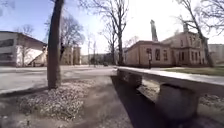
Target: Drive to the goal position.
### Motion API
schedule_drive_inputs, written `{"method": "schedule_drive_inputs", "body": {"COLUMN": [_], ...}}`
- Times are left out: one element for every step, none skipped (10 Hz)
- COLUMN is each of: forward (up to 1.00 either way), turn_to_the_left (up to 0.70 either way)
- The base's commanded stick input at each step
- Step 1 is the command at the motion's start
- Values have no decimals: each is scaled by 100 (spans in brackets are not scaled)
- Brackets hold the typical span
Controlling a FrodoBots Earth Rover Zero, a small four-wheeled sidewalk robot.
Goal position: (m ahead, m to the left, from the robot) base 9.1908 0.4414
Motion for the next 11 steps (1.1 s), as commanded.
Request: {"method": "schedule_drive_inputs", "body": {"forward": [85, 85, 85, 85, 85, 85, 85, 85, 85, 85, 85], "turn_to_the_left": [0, 0, 0, 0, 0, 0, 0, 0, 0, 0, 0]}}
